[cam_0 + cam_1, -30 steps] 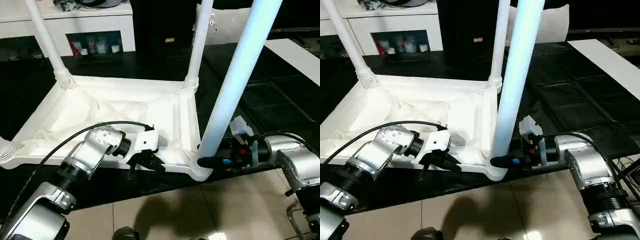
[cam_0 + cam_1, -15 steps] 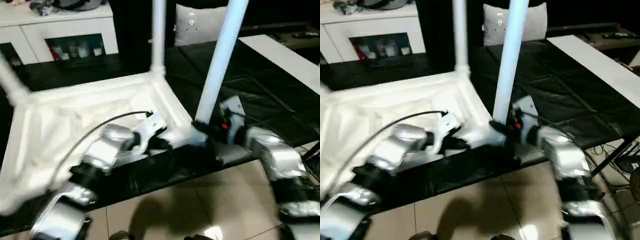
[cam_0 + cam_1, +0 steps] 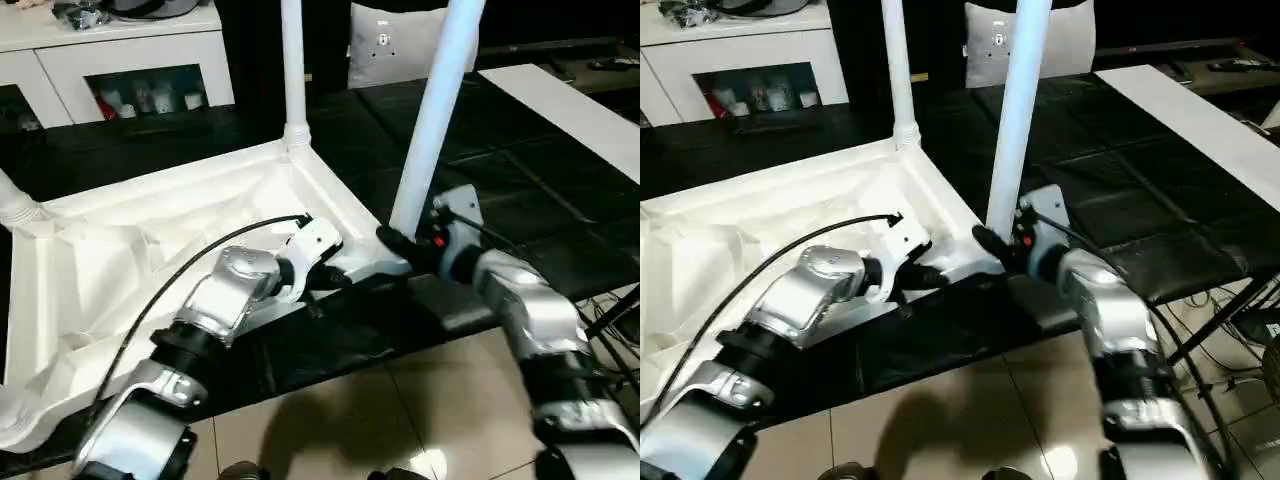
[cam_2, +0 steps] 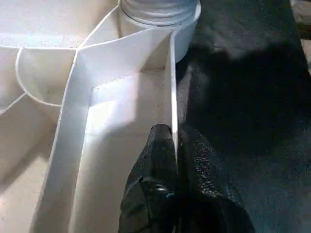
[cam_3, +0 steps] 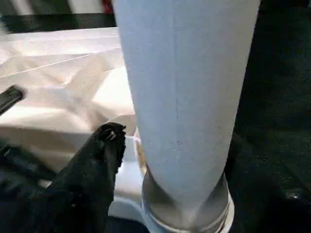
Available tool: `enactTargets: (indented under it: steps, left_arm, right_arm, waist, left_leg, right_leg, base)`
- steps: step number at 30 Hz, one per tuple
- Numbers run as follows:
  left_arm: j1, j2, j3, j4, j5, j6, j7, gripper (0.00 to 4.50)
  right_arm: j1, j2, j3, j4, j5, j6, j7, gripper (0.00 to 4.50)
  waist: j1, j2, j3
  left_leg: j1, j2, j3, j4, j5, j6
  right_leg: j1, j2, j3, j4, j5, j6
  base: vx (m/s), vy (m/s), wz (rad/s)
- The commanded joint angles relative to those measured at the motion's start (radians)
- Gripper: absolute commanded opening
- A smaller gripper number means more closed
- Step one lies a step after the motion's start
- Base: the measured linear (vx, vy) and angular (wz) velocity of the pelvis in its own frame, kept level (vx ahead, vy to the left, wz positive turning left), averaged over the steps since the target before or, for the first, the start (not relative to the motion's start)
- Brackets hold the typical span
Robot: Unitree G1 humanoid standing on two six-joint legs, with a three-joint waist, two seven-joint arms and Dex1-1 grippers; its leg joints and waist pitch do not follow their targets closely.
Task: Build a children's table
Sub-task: Rotate leg to tighten
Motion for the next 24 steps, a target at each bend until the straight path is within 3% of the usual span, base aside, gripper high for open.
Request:
enactTargets:
  steps: [1, 6, 8, 13, 14, 24]
  left_arm:
    - [-0.016, 0.025, -0.016, -0.040, -0.010, -0.079, -0.071, 0.00]
    - [-0.009, 0.088, -0.057, -0.041, -0.016, -0.152, -0.198, 0.00]
    - [-0.009, 0.117, -0.076, -0.038, -0.015, -0.201, -0.261, 0.00]
    - [-0.002, 0.191, -0.130, -0.060, -0.015, -0.265, -0.413, 0.00]
    - [-0.002, 0.199, -0.136, -0.059, -0.013, -0.274, -0.426, 0.00]
    - [-0.011, 0.228, -0.166, -0.043, -0.014, -0.351, -0.526, 0.00]
  right_arm:
    - [0.021, -0.040, 0.048, -0.030, 0.014, -0.005, 0.108, 3.65]
    - [0.040, -0.129, 0.062, -0.054, 0.038, -0.008, 0.251, 3.99]
    - [0.045, -0.176, 0.080, -0.063, 0.033, -0.018, 0.320, 4.37]
    - [0.068, -0.251, 0.115, -0.103, 0.053, -0.068, 0.488, 4.37]
    - [0.070, -0.255, 0.116, -0.107, 0.058, -0.070, 0.503, 4.12]
    - [0.080, -0.306, 0.175, -0.141, 0.108, -0.016, 0.679, 3.29]
  waist:
    - [0.006, -0.009, -0.071]
    - [0.017, -0.009, -0.071]
    - [0.025, -0.009, -0.072]
    - [0.040, -0.008, -0.070]
    - [0.042, -0.011, -0.072]
    - [0.060, -0.012, -0.074]
  left_leg:
    - [0.009, 0.019, -0.004, -0.064, -0.192, 0.066]
    - [0.010, 0.022, -0.003, -0.063, -0.185, 0.076]
    - [0.009, 0.025, -0.003, -0.062, -0.176, 0.080]
    - [0.012, 0.029, -0.002, -0.064, -0.210, 0.072]
    - [0.013, 0.030, -0.002, -0.064, -0.212, 0.071]
    - [0.013, 0.031, -0.001, -0.063, -0.206, 0.061]
  right_leg:
    - [0.060, -0.052, 0.048, -0.082, -0.246, -0.189]
    - [0.058, -0.053, 0.049, -0.077, -0.214, -0.210]
    - [0.060, -0.053, 0.049, -0.075, -0.203, -0.211]
    - [0.056, -0.057, 0.050, -0.077, -0.250, -0.209]
    - [0.056, -0.058, 0.050, -0.077, -0.254, -0.208]
    - [0.055, -0.060, 0.052, -0.076, -0.279, -0.205]
  base:
    - [0.000, 0.000, 0.00]
    - [0.000, 0.000, 0.00]
    - [0.000, 0.000, 0.00]
    - [0.000, 0.000, 0.00]
    - [0.000, 0.000, 0.00]
    - [0.000, 0.000, 0.00]
